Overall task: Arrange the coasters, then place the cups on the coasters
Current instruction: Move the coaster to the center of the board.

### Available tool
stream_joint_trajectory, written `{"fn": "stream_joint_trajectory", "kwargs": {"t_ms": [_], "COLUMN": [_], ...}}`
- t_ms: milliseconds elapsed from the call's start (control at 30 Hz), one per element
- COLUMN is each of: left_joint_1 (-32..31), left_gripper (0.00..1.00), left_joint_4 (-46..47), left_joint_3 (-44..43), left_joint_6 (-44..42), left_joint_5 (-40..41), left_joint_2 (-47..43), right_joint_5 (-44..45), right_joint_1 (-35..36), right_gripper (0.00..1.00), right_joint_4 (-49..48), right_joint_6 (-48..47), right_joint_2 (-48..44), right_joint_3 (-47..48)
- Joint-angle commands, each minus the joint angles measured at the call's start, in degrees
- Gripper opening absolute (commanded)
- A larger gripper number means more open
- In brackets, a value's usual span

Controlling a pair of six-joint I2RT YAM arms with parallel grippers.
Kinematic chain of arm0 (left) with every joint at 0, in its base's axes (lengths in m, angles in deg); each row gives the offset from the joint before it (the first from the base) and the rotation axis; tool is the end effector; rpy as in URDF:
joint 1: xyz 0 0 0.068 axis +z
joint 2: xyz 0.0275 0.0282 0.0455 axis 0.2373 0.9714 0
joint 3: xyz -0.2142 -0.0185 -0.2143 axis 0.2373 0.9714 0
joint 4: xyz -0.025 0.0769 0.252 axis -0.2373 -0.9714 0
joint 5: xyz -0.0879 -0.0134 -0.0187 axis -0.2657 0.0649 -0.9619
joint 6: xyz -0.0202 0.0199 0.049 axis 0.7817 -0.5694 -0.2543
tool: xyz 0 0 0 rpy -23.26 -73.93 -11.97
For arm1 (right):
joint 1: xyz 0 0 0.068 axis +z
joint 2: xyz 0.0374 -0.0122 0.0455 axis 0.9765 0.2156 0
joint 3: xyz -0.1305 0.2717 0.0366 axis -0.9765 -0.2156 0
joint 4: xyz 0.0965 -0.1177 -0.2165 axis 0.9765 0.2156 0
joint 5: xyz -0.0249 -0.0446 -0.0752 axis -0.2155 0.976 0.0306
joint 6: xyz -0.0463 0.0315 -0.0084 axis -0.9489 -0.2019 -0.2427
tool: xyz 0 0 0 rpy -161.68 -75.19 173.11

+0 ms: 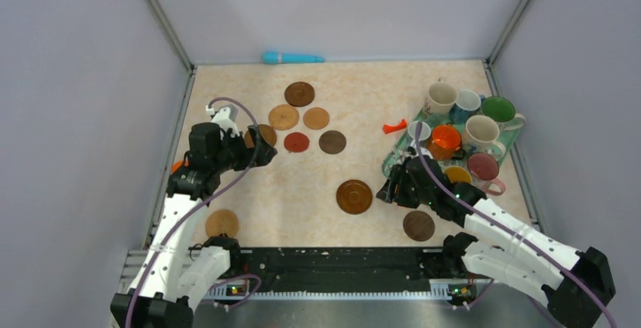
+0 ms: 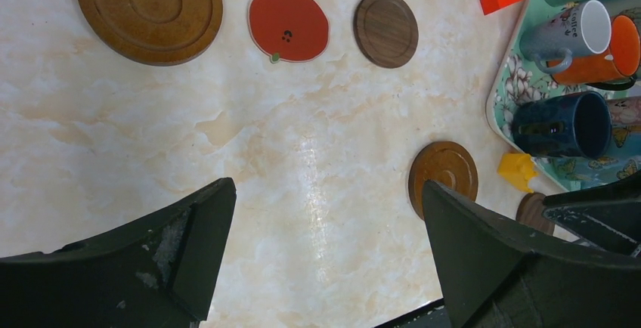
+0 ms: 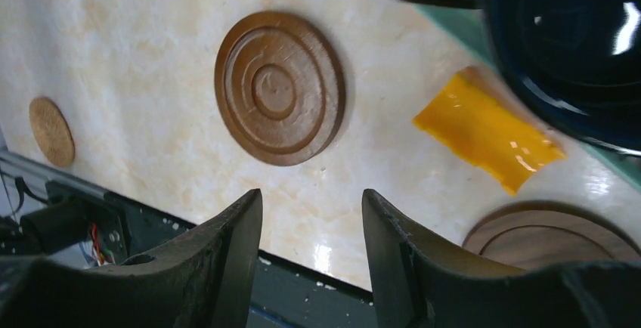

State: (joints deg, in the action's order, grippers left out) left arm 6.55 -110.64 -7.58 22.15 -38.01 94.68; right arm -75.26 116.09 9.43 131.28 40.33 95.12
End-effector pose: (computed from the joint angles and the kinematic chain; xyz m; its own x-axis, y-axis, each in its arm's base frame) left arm 0.1631 -0.0318 0.3273 -0.6409 -0.2756 -0.7164 0.1264 0.8827 -0.4526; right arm 0.1203 0.0952 0.2351 -0.8372 0.2807 -0.4694 0.0060 0.8629 0.5053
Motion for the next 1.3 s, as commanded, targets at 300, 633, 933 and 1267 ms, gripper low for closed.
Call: {"fn": "stream_joint_trajectory", "kwargs": {"t_ms": [300, 633, 933, 1267], "left_joint_1": [-0.71, -3.1, -3.15, -3.24], "left_gripper": [0.97, 0.97, 0.97, 0.97], "left_joint_4": [-0.01, -2.54, -2.76, -3.13], "left_joint_3": [-0.12, 1.85, 1.75, 2.08], "left_joint_6": [-0.15, -1.76, -1.85, -1.69], "left_joint_5": [0.35, 7.66, 8.41, 10.05], "left_joint_2": [-3.32, -6.35, -5.5, -5.87], "right_joint_5": [3.0, 0.08, -3.28, -5.42], "right_joint_1": [14.32, 14.33, 14.32, 14.36], "right_gripper": [0.51, 0.49, 0.48, 0.43], "right_joint_4": [-18.04, -30.6, -37.66, -45.86], "right_joint_6": [-5.34, -6.19, -6.32, -8.07], "right_joint_2": [20.61, 32.7, 40.88, 49.67], "right_joint_3": [6.26, 7.74, 10.07, 15.4]}}
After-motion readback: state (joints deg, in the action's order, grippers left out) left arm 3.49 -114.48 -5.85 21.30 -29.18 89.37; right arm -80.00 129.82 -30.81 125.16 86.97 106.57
